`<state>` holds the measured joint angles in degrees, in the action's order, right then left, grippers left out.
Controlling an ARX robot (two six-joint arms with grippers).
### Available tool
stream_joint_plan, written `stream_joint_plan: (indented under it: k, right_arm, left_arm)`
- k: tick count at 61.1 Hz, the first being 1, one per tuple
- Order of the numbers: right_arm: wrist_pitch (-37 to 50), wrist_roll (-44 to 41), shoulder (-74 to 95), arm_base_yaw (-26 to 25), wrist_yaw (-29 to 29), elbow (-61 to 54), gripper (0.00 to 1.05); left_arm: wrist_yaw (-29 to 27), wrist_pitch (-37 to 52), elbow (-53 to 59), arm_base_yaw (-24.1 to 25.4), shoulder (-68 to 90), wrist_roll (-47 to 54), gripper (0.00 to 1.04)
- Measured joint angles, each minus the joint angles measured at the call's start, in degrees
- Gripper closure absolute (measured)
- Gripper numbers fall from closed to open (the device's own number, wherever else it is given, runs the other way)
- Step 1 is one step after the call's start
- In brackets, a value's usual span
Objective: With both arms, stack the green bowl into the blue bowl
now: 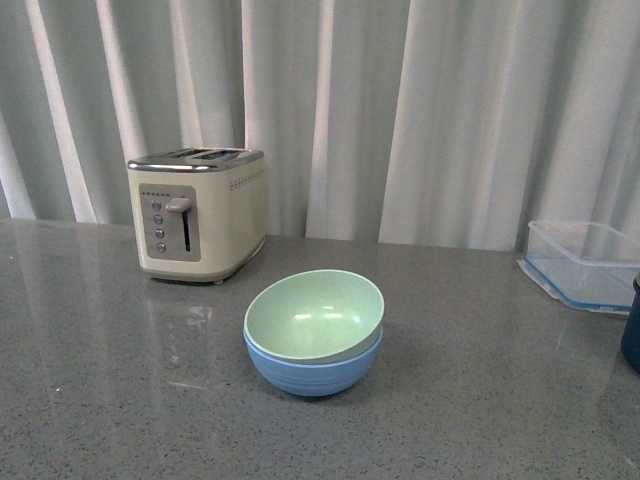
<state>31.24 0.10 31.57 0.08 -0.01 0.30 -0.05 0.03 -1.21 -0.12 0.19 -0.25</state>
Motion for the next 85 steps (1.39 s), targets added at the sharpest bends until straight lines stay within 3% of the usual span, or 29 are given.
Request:
stream_joint_plan:
  k: [57, 62, 72, 85]
  right_arm:
    - [-21.2, 0.0, -21.7, 0.0, 0.0, 0.0, 1.04]
    - [-30.4, 0.0, -28.9, 0.0, 0.0, 0.0, 1.04]
    - [-31.1, 0.0, -31.3, 0.0, 0.0, 0.0, 1.04]
    - [-31.1, -0.1, -31.3, 0.0, 0.0, 0.0, 0.68]
  left_arm:
    - [0.0, 0.0, 0.0, 0.0, 0.0, 0.0, 0.07]
    - [0.0, 0.0, 0.0, 0.0, 0.0, 0.0, 0.07]
    - [0.0, 0.0, 0.0, 0.0, 0.0, 0.0, 0.07]
    - [0.0, 0.0, 0.0, 0.0, 0.0, 0.0, 0.07]
